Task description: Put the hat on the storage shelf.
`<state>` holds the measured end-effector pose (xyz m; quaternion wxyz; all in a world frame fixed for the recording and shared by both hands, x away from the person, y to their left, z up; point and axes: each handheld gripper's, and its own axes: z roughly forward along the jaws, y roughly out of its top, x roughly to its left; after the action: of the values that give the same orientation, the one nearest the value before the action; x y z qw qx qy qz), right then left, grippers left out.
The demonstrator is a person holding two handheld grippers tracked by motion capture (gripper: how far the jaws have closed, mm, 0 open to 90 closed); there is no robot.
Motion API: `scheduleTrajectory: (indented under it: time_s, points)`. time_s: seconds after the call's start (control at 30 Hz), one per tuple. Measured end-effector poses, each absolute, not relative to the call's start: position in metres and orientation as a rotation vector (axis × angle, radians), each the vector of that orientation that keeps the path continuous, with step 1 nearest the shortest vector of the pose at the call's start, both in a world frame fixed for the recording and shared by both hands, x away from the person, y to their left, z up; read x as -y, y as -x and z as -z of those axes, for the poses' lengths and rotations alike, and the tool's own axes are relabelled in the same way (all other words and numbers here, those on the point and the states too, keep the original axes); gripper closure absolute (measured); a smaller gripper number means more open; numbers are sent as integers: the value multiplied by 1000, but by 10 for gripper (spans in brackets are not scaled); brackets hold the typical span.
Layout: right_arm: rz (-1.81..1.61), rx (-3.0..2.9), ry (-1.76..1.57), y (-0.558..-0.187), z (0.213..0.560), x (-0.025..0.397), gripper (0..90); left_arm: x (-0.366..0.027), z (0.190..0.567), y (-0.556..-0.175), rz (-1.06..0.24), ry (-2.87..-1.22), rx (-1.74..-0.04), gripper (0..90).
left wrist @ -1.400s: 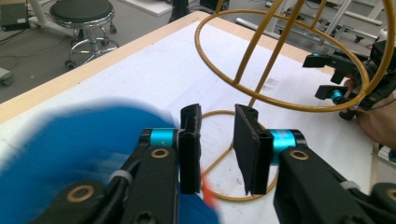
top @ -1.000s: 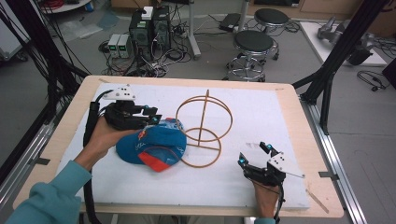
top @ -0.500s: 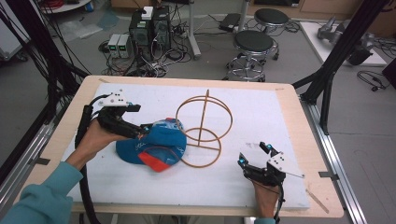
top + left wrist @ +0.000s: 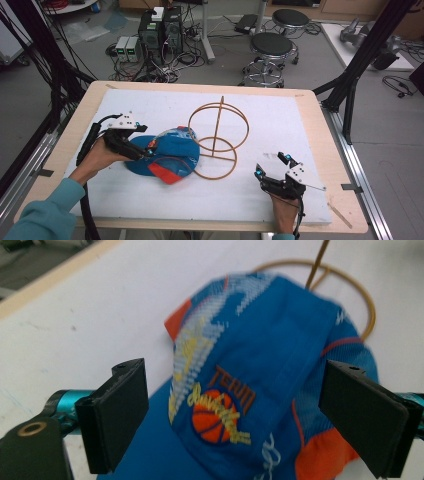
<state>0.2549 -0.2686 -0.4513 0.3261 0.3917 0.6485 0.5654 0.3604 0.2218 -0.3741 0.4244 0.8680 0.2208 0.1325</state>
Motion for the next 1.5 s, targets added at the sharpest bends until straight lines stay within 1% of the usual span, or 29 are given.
scheduleTrajectory:
  time_s: [0.37,0.43,0.53,0.6,0.73,0.9,1.07,1.17,1.23,1.27,1.33,1.4,1.47,1.5]
  points:
    - [-1486,-1694,-1029,-255,451,269,105,-213,392,-368,-277,-2256,-566,132]
    - [-1487,-1694,-1031,-255,451,269,105,-213,394,-370,-269,-2280,-562,151]
    - [-1487,-1696,-1030,-255,451,269,105,-212,396,-372,-261,-2292,-578,207]
    - [-1488,-1695,-1030,-255,451,269,105,-213,398,-373,-236,-2290,-588,268]
    - [-1495,-1695,-1036,-254,451,269,105,-215,403,-374,-220,-2313,-611,277]
    - [-1494,-1694,-1031,-255,451,269,105,-215,403,-375,-235,-2332,-584,304]
    - [-1492,-1694,-1030,-255,452,269,105,-215,404,-375,-256,-2330,-573,383]
    - [-1490,-1694,-1026,-255,452,269,105,-213,402,-375,-283,-2334,-525,420]
    - [-1488,-1694,-1026,-255,451,269,105,-211,403,-375,-279,-2337,-501,520]
    - [-1488,-1694,-1025,-255,452,269,105,-209,404,-375,-283,-2343,-511,556]
    - [-1488,-1694,-1025,-255,452,269,105,-208,407,-377,-276,-2348,-536,574]
    - [-1488,-1694,-1025,-255,452,269,105,-210,407,-377,-271,-2340,-562,624]
    - [-1488,-1694,-1026,-255,452,269,105,-213,406,-378,-263,-2321,-590,688]
    - [-1488,-1694,-1026,-255,452,269,105,-213,405,-377,-260,-2302,-609,742]
